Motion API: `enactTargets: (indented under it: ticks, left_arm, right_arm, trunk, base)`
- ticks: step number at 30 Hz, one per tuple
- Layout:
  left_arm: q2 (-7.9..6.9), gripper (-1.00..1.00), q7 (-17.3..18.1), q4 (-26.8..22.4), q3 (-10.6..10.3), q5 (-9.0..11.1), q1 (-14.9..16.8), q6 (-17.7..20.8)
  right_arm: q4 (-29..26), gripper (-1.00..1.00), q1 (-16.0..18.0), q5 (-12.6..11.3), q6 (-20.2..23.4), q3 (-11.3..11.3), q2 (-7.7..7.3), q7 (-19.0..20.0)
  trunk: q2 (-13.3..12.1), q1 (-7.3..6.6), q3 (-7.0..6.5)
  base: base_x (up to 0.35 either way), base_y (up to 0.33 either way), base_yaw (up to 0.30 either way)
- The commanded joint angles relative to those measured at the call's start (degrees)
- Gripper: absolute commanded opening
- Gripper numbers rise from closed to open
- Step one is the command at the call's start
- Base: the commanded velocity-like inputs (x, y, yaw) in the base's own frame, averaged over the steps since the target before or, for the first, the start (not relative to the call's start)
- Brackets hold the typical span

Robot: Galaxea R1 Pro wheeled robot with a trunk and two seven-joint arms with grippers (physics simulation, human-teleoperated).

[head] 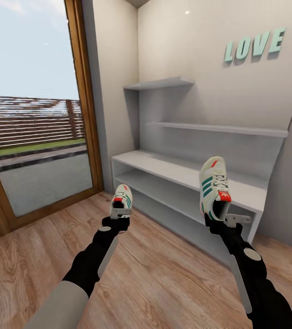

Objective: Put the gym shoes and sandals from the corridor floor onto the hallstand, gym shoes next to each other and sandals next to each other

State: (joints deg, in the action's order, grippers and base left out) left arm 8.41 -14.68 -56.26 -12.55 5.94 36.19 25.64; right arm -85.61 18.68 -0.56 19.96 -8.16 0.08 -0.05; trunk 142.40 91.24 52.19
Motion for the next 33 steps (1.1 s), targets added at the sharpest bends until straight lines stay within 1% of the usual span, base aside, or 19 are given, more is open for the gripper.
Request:
enactTargets:
  ticks: [1, 5, 7, 8, 9, 13, 19, 27, 33]
  left_arm:
    - [-0.05, -1.0, -0.5, -0.1, -0.2, 0.6, 0.0, 0.2]
    - [0.01, -1.0, -0.5, -0.1, -0.3, 0.6, 0.0, 0.2]
    - [0.02, -1.0, -0.5, -0.1, -0.9, 0.6, 0.0, 0.2]
    - [0.02, -1.0, -0.5, -0.1, -1.7, 0.6, 0.0, 0.2]
    - [0.02, -1.0, -0.5, -0.1, -2.0, 0.6, 0.0, 0.2]
    - [0.02, -1.0, -0.5, -0.1, -2.9, 0.7, 0.0, 0.2]
    - [0.01, -1.0, -0.5, -0.1, -3.1, 0.7, 0.0, 0.2]
    - [0.02, -1.0, -0.6, -0.1, -3.1, 0.7, 0.0, 0.2]
    - [0.01, -1.0, -0.6, -0.1, -3.1, 0.7, 0.0, 0.2]
  right_arm:
    - [-0.1, -1.0, 0.0, -0.1, 0.3, 0.0, 0.01, 0.0]
    - [-0.1, -1.0, 0.0, -0.1, 0.3, 0.0, 0.01, 0.0]
    - [-0.1, -1.0, 0.0, -0.1, 0.3, 0.0, 0.01, 0.0]
    - [-0.1, -1.0, 0.0, -0.1, 0.3, 0.0, 0.01, 0.0]
    - [-0.1, -1.0, 0.0, -0.1, 0.3, 0.0, 0.01, 0.0]
    - [0.0, -1.0, 0.0, -0.1, 0.3, 0.0, 0.01, 0.0]
    - [0.0, -1.0, 0.0, -0.1, 0.3, 0.0, 0.01, 0.0]
    - [0.0, -1.0, 0.0, -0.1, 0.3, 0.0, 0.01, 0.0]
    - [0.0, -1.0, 0.0, -0.1, 0.3, 0.0, 0.01, 0.0]
  trunk:
    - [0.0, -0.01, 0.0]
    - [0.0, -0.01, -0.25]
    - [0.0, -0.01, -0.38]
    - [0.0, -0.01, -0.44]
    - [0.0, -0.01, -0.5]
    - [0.0, -0.01, -0.76]
    - [0.0, -0.01, -1.14]
    - [0.0, -0.01, -1.65]
    - [0.0, -0.01, -2.04]
  base:
    - [0.001, 0.244, -0.239]
    - [0.0, 0.291, -0.231]
    - [0.0, 0.23, -0.226]
    - [0.0, 0.077, -0.225]
    - [0.0, 0.049, -0.224]
    - [0.0, 0.018, -0.224]
    - [0.0, 0.024, -0.224]
    - [0.0, 0.25, -0.224]
    - [0.0, 0.05, -0.224]
